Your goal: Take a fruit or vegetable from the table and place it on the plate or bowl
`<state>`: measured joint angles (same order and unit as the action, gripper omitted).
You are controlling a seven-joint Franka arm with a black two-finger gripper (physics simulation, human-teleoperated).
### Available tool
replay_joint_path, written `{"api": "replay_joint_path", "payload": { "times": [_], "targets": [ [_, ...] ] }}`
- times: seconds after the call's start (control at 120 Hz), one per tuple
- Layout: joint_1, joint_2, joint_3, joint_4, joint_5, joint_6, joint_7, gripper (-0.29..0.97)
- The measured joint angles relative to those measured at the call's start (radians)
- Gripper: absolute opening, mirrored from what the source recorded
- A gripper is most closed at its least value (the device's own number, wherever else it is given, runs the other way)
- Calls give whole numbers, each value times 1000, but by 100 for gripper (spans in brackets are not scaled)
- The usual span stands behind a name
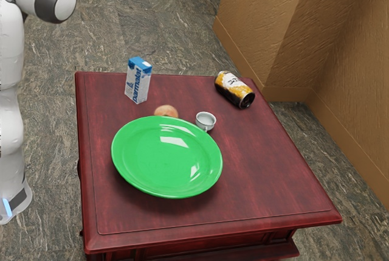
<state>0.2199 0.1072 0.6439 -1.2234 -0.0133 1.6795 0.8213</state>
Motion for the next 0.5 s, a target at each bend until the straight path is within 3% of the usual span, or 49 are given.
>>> {"api": "replay_joint_path", "payload": {
  "times": [0.133, 0.292, 0.367, 0.458, 0.5],
  "targets": [
    [-1, 1, 36, -16, -95, -151, 18, 66],
    [-14, -11, 36, 20, -123, -246, 35, 66],
    [-127, -95, 17, 189, -76, -299, 43, 66],
    [-200, -38, -22, 117, -46, -353, 49, 66],
    [-307, 0, -28, 87, -36, -369, 49, 66]
  ]
}}
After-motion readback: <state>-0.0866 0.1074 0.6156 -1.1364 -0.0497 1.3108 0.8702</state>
